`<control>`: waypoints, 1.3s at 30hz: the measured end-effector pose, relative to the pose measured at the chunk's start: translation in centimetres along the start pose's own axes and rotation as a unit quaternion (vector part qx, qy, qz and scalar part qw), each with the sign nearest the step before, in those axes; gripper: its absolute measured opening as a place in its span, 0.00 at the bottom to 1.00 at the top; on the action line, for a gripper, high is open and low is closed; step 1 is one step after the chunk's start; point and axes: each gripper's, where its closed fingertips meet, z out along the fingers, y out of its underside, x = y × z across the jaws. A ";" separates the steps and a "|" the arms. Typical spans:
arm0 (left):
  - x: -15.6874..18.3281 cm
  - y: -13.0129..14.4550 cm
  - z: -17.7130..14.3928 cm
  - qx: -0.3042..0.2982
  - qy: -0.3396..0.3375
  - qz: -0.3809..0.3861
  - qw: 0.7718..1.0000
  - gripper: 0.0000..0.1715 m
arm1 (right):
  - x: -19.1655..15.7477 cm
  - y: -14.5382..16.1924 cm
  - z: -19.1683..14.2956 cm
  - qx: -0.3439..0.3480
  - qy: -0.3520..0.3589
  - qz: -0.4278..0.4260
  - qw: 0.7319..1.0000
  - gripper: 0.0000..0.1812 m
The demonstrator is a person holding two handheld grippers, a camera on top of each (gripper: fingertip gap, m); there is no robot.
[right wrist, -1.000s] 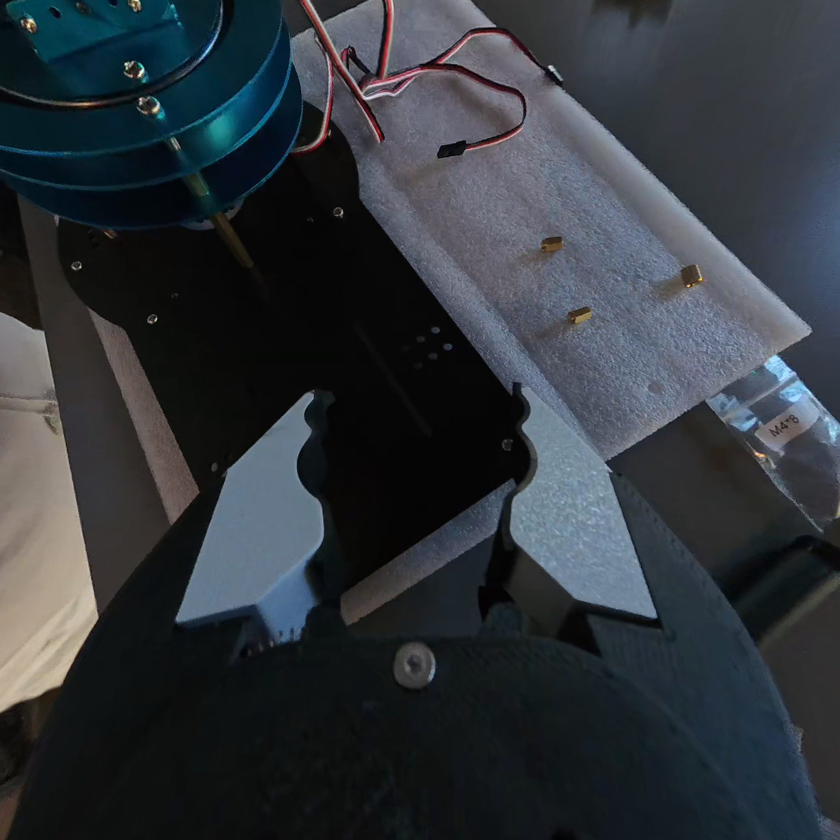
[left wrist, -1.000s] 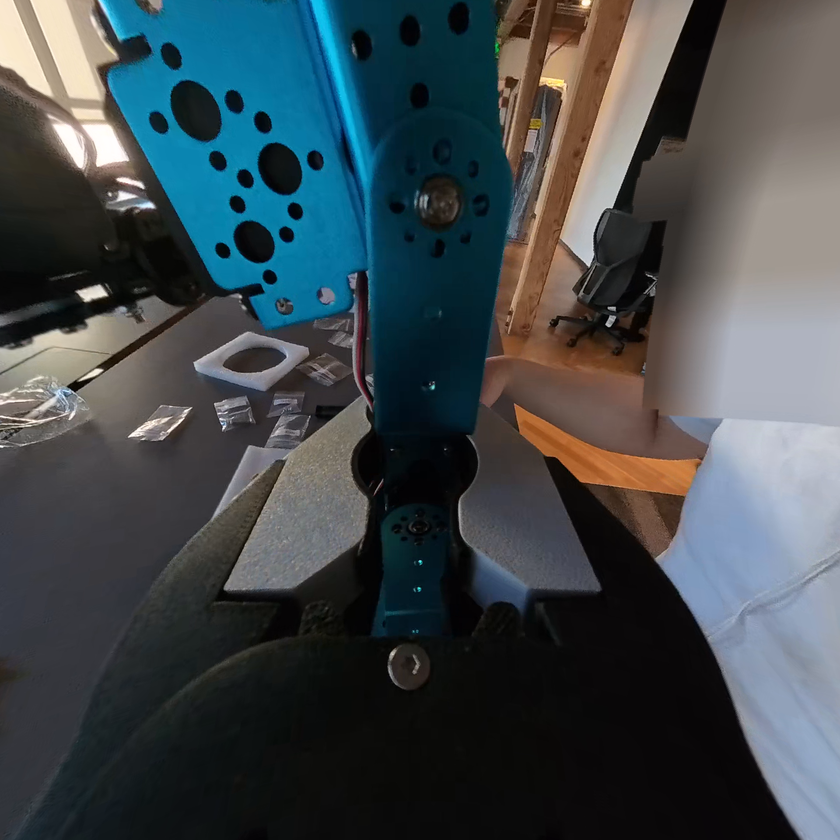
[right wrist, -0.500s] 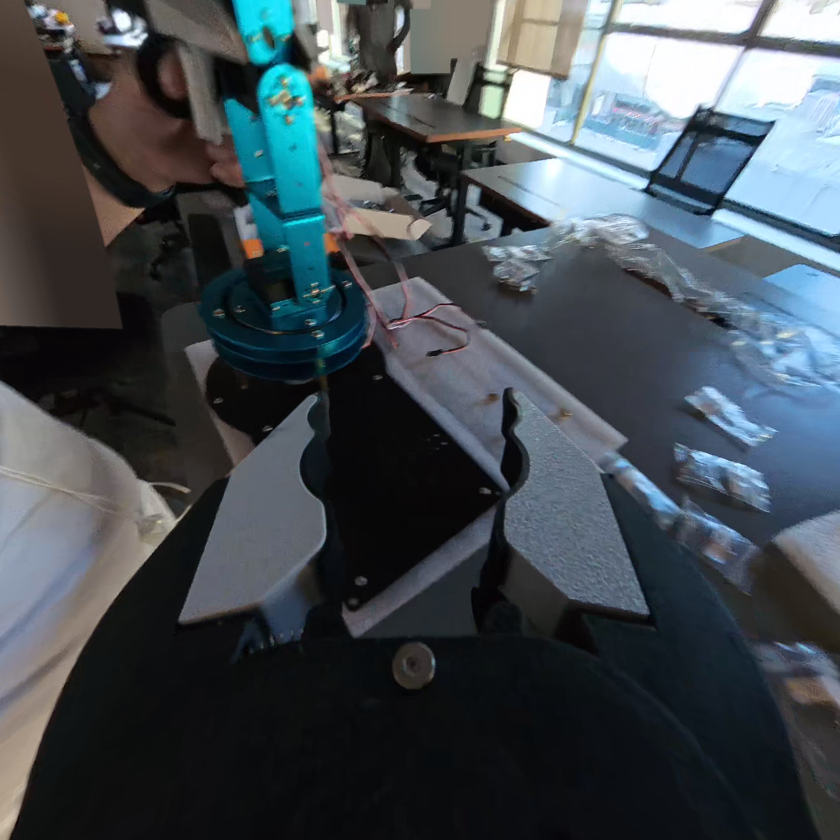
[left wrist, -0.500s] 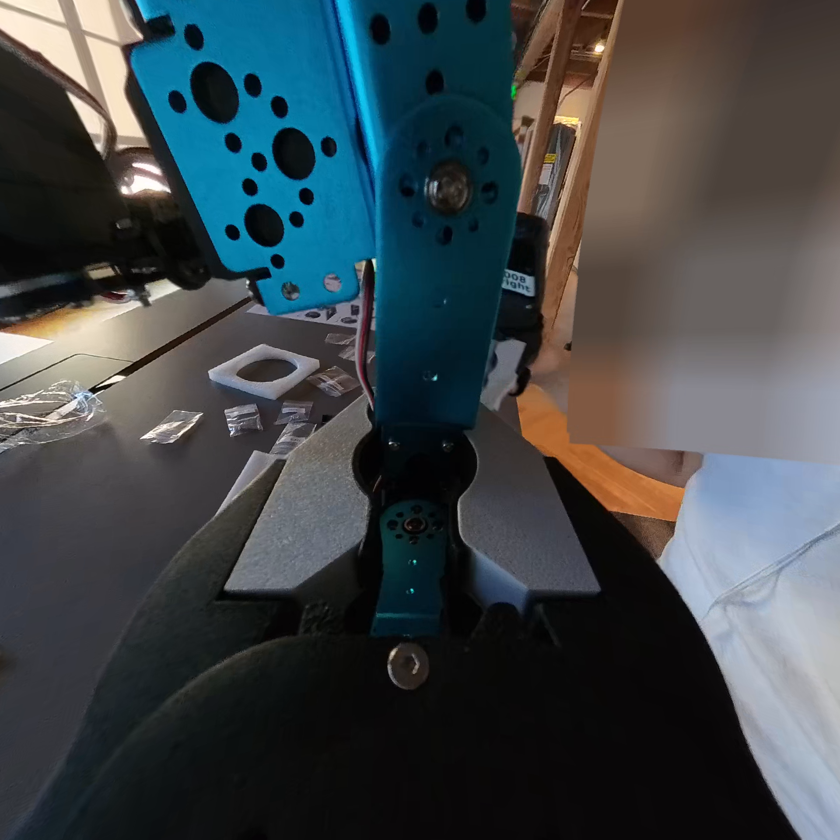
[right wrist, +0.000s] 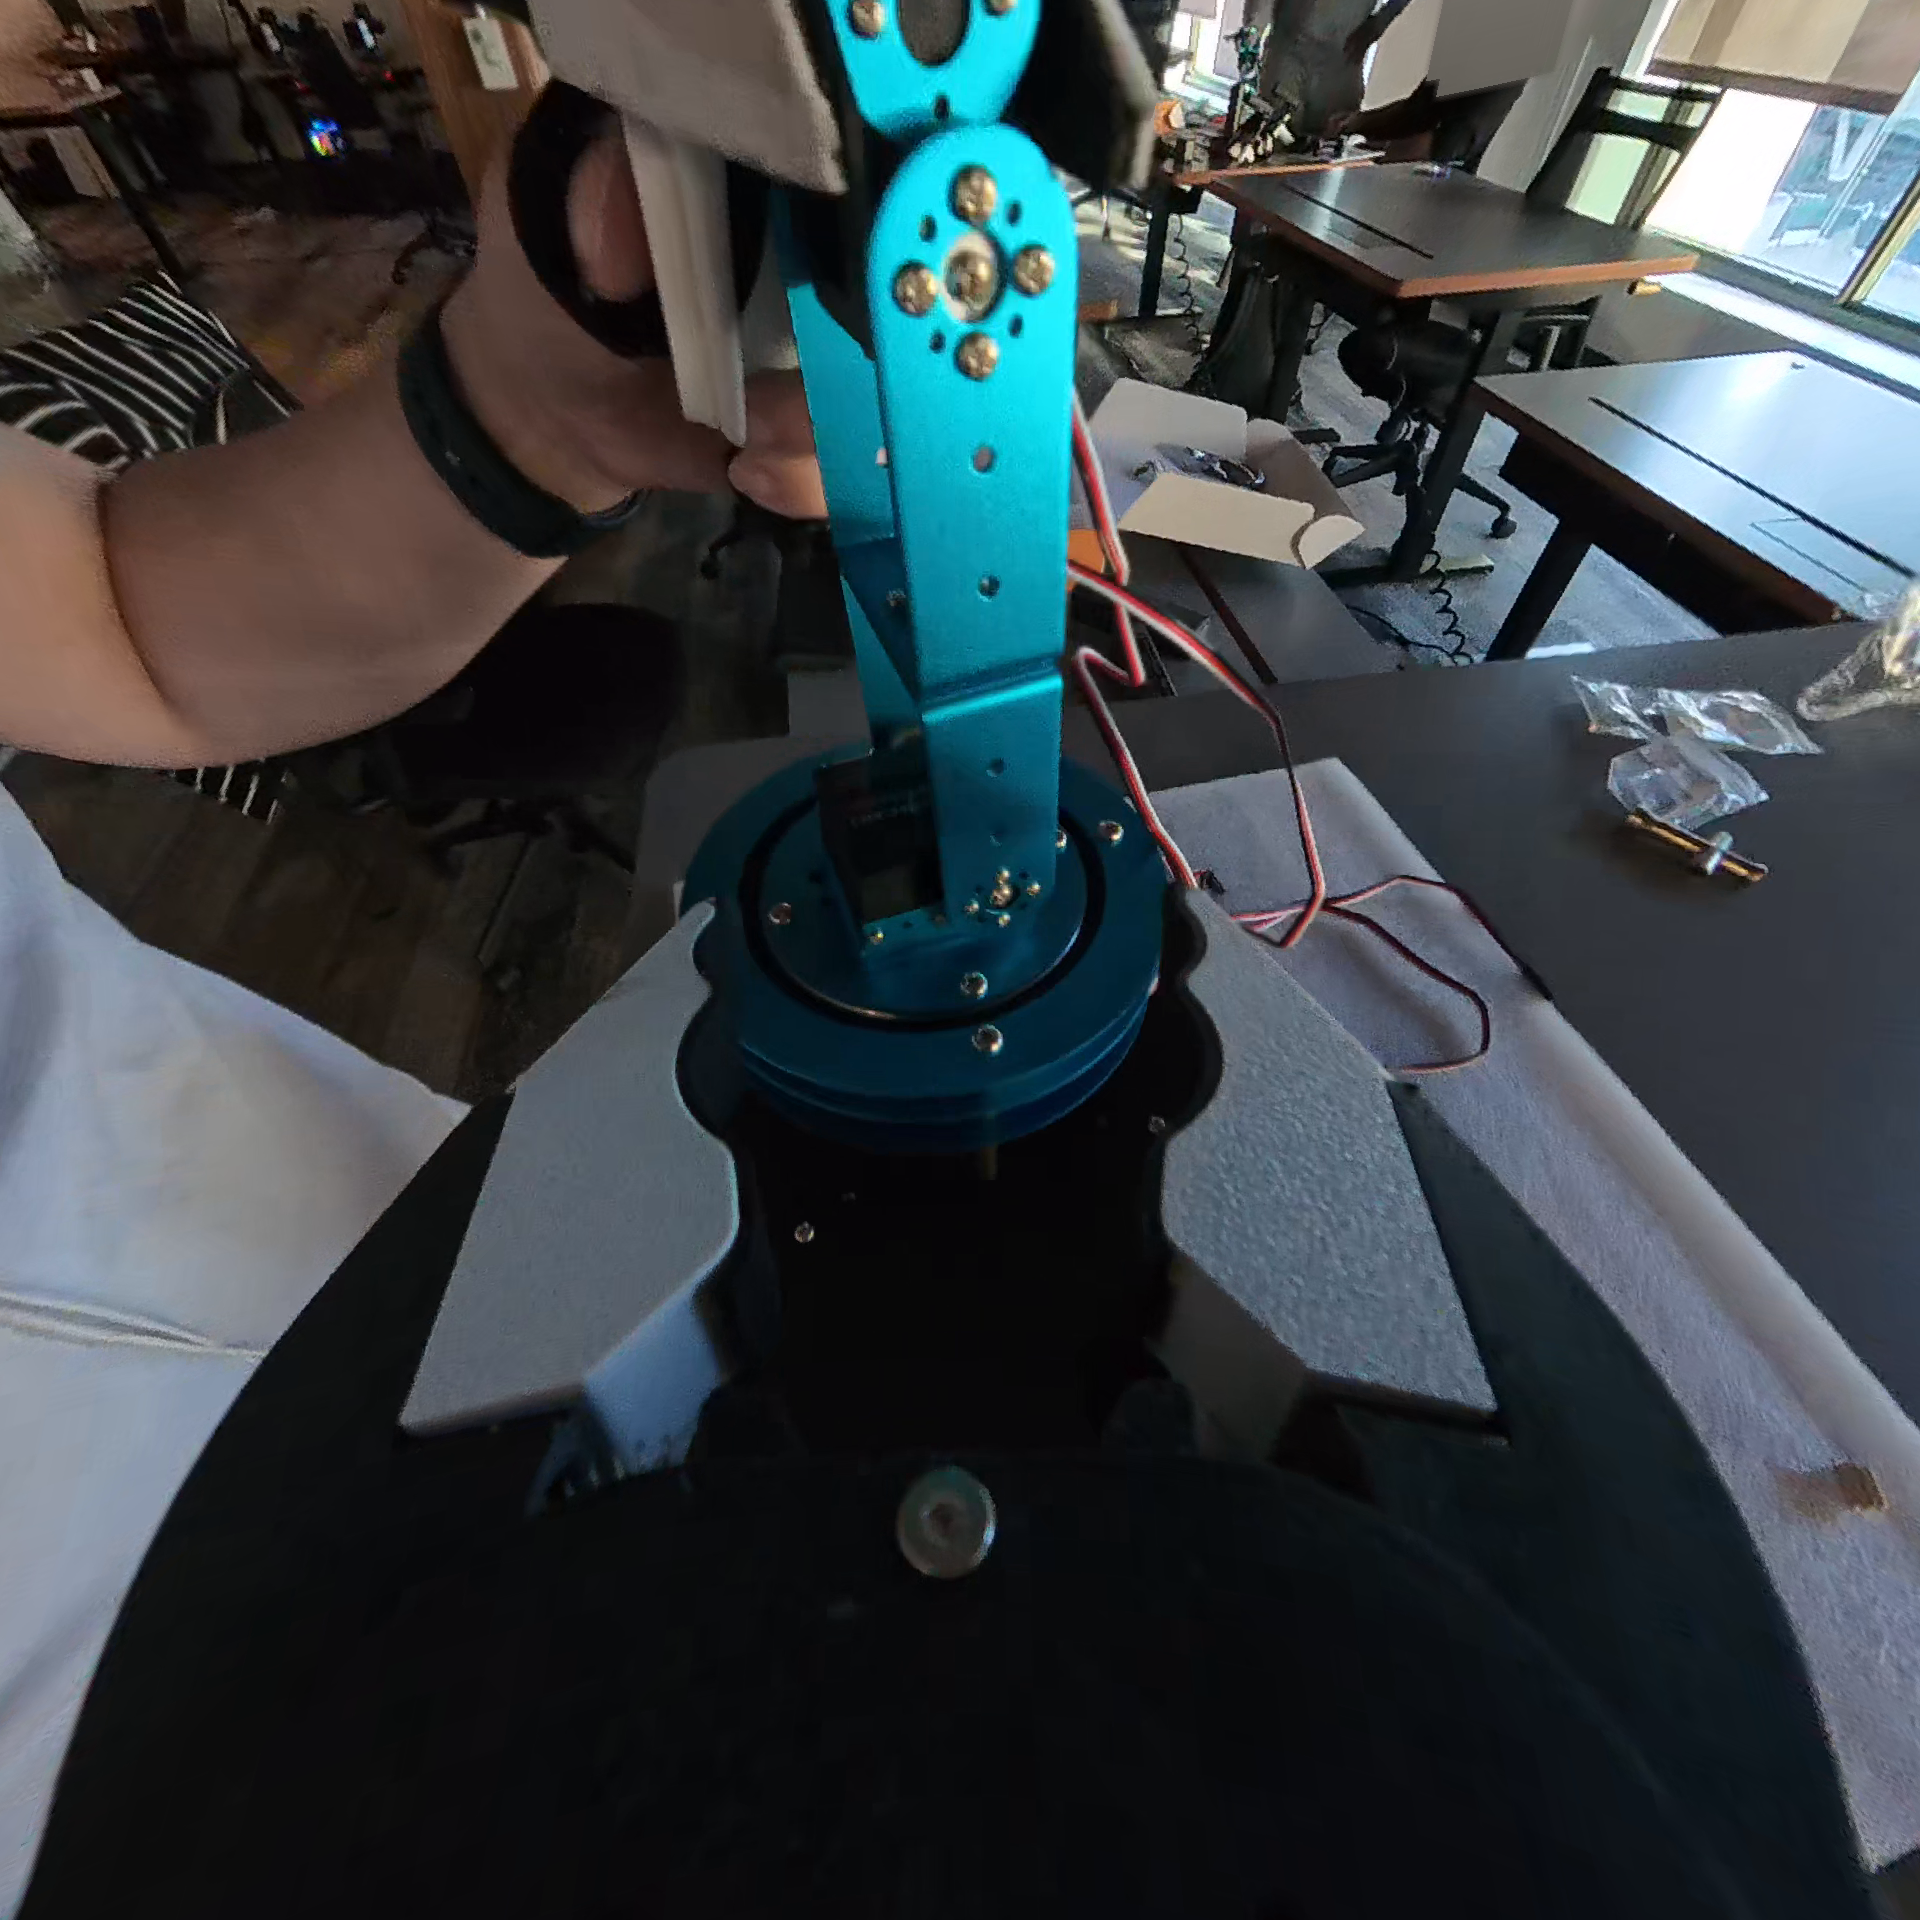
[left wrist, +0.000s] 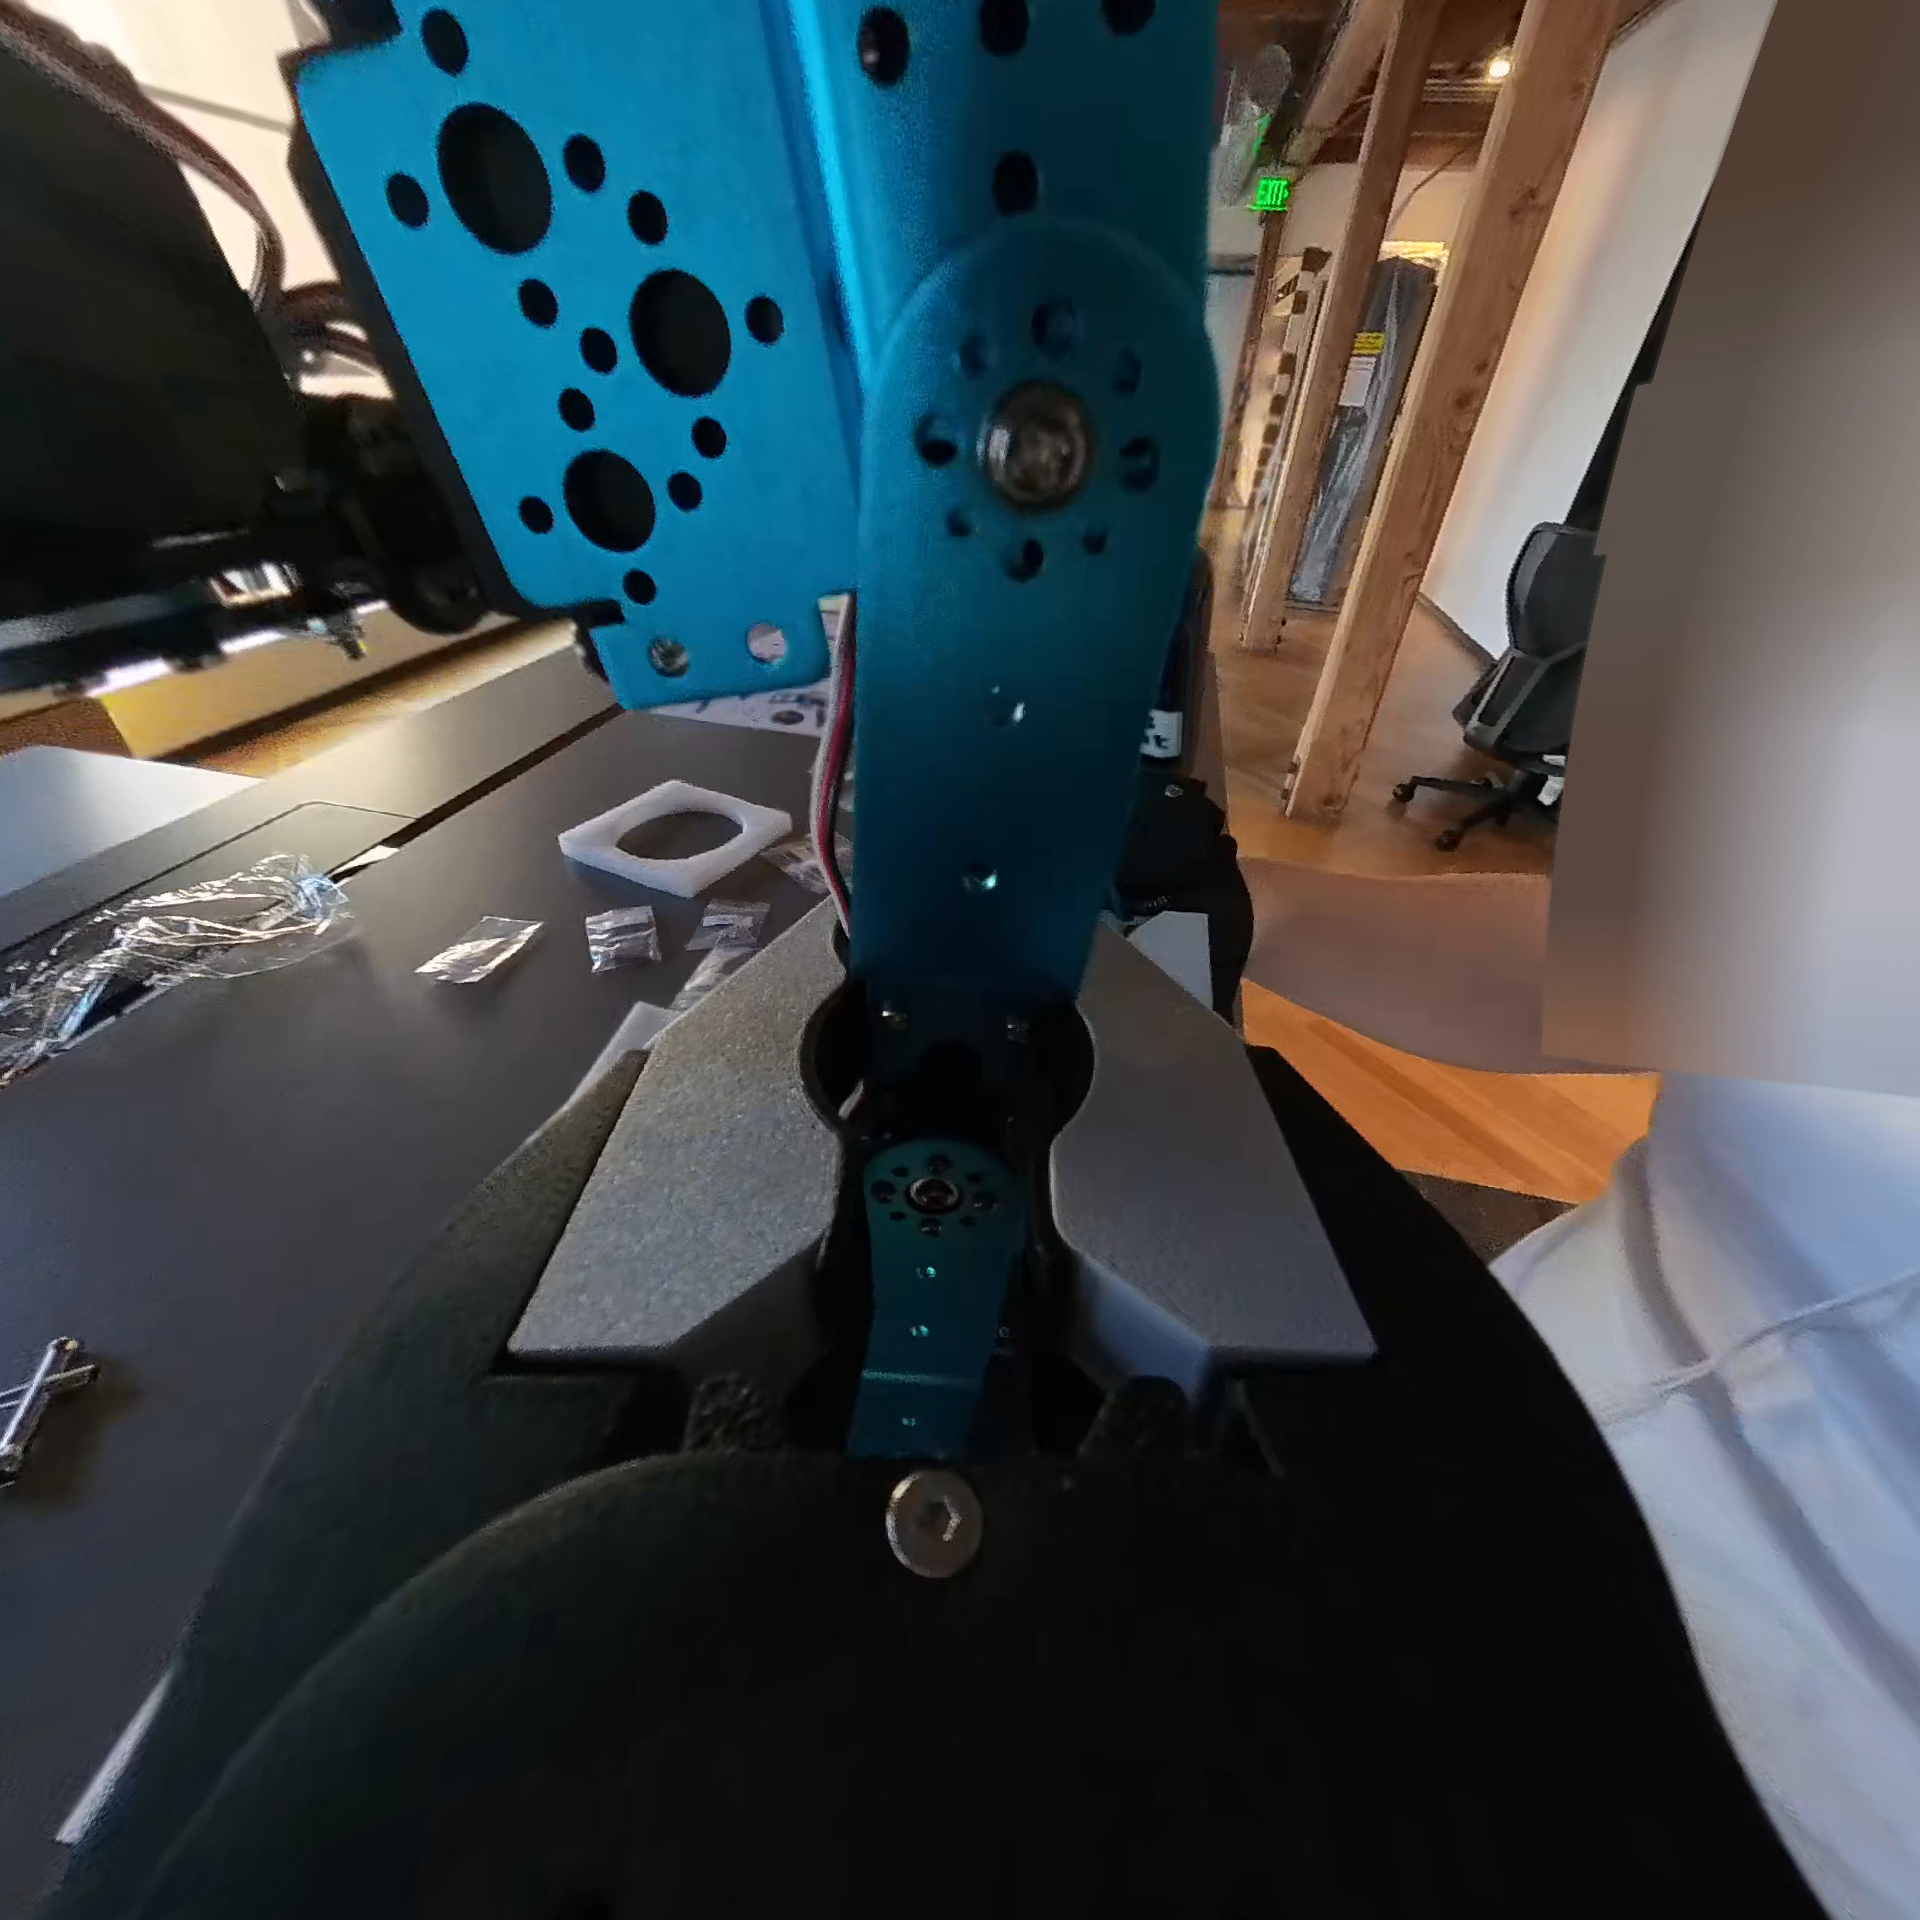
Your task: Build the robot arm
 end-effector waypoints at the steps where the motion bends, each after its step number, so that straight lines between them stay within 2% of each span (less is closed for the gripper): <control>1: 0.0 0.0 0.0 0.002 -0.002 0.003 1.000 0.15 | -0.1 0.0 0.1 -0.003 0.001 -0.007 1.000 0.44; 5: -0.3 -0.1 0.0 0.009 0.014 -0.013 1.000 0.16 | -0.8 1.2 -0.7 -0.011 0.021 -0.031 0.999 0.44; 8: -0.8 -0.5 -0.5 0.016 0.015 -0.018 1.000 0.26 | -2.8 3.3 -1.6 -0.014 0.062 -0.099 0.993 0.43; 10: -0.8 -0.8 -0.6 0.013 0.018 -0.010 1.000 0.30 | -4.4 5.4 -2.0 -0.035 0.099 -0.169 0.980 0.43; 12: -0.2 -1.7 -0.8 0.018 0.037 -0.008 0.999 0.32 | -5.0 7.5 -2.2 -0.086 0.145 -0.236 0.957 0.38; 15: -0.5 -2.4 -1.0 0.012 0.040 0.000 0.999 0.32 | -4.9 8.7 -2.4 -0.122 0.201 -0.302 0.924 0.26; 18: 0.2 -3.0 -0.7 0.007 0.068 -0.013 0.998 0.28 | -4.3 9.7 -2.6 -0.157 0.219 -0.323 0.907 0.22; 21: 0.6 -3.6 -0.6 0.008 0.068 -0.008 0.998 0.27 | -3.5 10.4 -3.2 -0.189 0.235 -0.345 0.889 0.20; 26: 0.1 -3.6 -0.3 -0.005 0.062 -0.014 0.998 0.22 | -3.4 11.2 -2.9 -0.204 0.224 -0.345 0.888 0.15; 31: 0.3 -3.7 -0.3 0.003 0.065 -0.030 0.997 0.18 | -3.2 11.2 -2.4 -0.223 0.241 -0.402 0.855 0.11; 35: 0.2 -2.8 0.0 -0.025 0.054 -0.026 0.998 0.18 | -3.3 11.1 -2.4 -0.211 0.280 -0.423 0.836 0.10; 37: -0.1 -2.8 0.0 -0.024 0.044 -0.028 0.998 0.16 | -3.6 11.6 -2.2 -0.225 0.277 -0.421 0.834 0.02; 39: -0.3 -2.7 0.0 -0.027 0.033 -0.023 0.999 0.16 | -3.6 11.5 -2.2 -0.220 0.293 -0.426 0.827 0.02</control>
